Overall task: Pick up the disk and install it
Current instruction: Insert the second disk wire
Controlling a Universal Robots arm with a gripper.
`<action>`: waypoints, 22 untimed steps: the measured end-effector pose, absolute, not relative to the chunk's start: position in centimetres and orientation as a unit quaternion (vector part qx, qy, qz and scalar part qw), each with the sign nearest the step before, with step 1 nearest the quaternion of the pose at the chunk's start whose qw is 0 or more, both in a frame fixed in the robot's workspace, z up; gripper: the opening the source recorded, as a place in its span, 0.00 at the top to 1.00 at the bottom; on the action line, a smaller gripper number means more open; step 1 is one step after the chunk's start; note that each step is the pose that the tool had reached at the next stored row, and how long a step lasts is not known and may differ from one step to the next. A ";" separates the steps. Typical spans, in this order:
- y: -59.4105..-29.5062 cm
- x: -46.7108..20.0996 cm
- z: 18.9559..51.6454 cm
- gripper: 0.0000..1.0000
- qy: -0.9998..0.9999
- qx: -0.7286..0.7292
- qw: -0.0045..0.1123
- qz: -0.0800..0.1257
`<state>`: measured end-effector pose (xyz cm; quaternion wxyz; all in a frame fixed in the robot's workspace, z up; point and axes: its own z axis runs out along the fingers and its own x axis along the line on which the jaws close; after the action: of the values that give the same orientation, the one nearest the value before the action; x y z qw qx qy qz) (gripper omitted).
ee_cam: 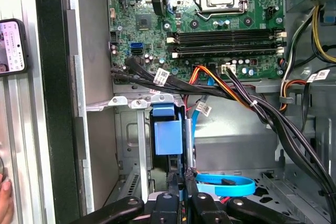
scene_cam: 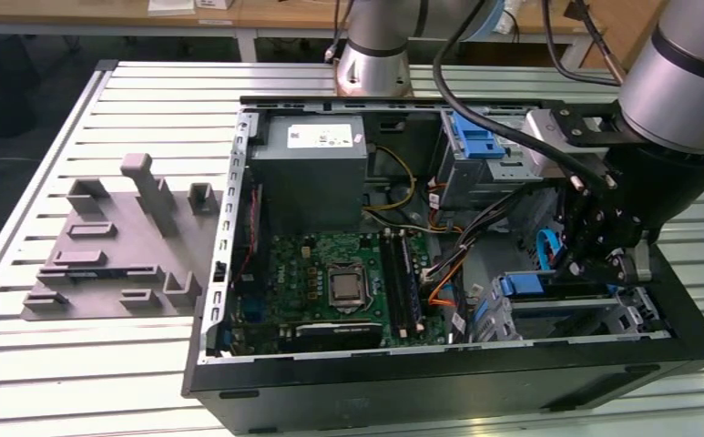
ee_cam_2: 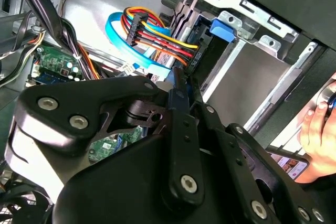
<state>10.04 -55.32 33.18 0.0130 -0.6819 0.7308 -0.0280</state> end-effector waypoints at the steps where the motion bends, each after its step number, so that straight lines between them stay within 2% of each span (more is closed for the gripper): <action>1: -55.3 10.0 33.2 0.84 0.731 -0.682 0.013 -0.028; 15: -55.4 10.1 32.9 0.84 0.731 -0.682 0.013 -0.028; 17: -55.4 10.1 32.9 0.83 0.731 -0.682 0.013 -0.028; 18: -55.4 10.1 32.9 0.76 0.731 -0.682 0.013 -0.028; 22: -55.4 10.1 33.0 0.76 0.731 -0.682 0.013 -0.028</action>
<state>10.10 -55.39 33.02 0.0132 -0.6820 0.7307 -0.0278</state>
